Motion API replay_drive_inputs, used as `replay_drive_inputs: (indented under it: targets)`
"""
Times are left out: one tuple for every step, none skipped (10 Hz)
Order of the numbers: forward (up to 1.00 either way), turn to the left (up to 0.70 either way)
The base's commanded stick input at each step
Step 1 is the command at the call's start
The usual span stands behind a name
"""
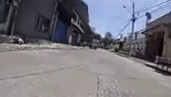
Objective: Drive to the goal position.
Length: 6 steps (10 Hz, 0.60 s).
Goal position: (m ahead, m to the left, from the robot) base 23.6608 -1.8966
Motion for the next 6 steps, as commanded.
replay_drive_inputs:
  targets:
    - [1.00, -0.39]
    - [1.00, -0.39]
    - [1.00, -0.39]
    - [1.00, -0.39]
    - [1.00, -0.39]
    - [1.00, -0.38]
